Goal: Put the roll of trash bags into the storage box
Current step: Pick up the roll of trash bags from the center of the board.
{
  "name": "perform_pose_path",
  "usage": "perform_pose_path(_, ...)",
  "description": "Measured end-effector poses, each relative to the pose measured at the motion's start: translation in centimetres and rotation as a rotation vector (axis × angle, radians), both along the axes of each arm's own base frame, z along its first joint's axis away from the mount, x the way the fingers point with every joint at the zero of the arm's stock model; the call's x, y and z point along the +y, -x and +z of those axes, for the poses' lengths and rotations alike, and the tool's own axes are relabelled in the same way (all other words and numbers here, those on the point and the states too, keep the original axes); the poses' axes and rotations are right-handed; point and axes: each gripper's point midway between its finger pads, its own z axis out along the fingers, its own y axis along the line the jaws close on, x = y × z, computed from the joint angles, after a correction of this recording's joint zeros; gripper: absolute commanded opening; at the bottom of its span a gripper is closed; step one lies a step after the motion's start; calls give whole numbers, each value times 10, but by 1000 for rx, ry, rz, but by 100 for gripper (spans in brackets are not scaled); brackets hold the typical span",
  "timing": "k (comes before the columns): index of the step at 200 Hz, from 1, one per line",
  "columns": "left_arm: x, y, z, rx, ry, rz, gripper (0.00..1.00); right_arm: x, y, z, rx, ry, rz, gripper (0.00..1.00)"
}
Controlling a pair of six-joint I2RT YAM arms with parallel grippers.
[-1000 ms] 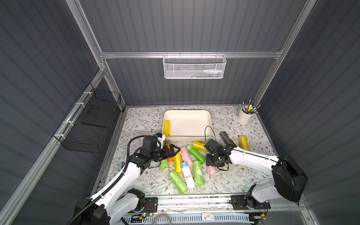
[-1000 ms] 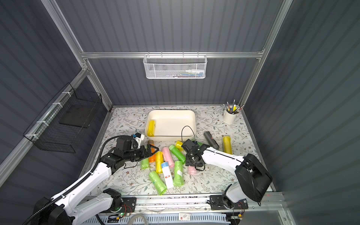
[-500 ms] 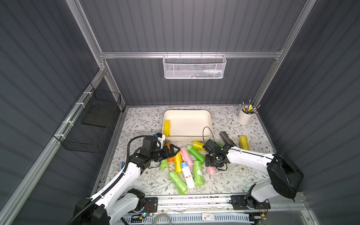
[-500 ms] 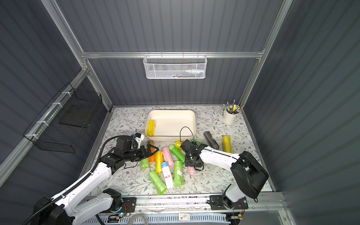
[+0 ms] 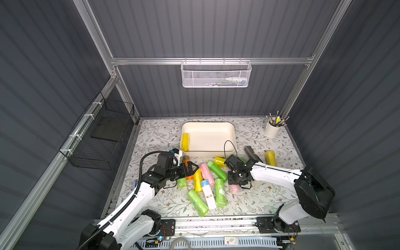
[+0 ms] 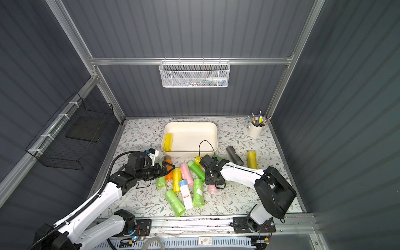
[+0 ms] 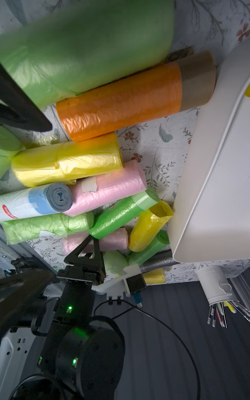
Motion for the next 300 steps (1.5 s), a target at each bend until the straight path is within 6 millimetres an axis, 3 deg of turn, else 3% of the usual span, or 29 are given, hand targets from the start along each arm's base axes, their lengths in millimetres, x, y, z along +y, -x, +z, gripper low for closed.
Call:
perform_pose_path(35,0,0,-1,1,-1,0,100,1,-1,5,-16,-16,-1,46)
perform_pose_path(106,-5,2,-6,15,52,-1,100,4,-6,34,-96,-92,-21,43)
perform_pose_path(223,-17,-2,-2,41,130,-5,100,12,-10,50,-137,-169,-36,41)
perform_pose_path(300,-26,-15,7,36,157,-19,100,30,-25,99,-228,-276,-27,38)
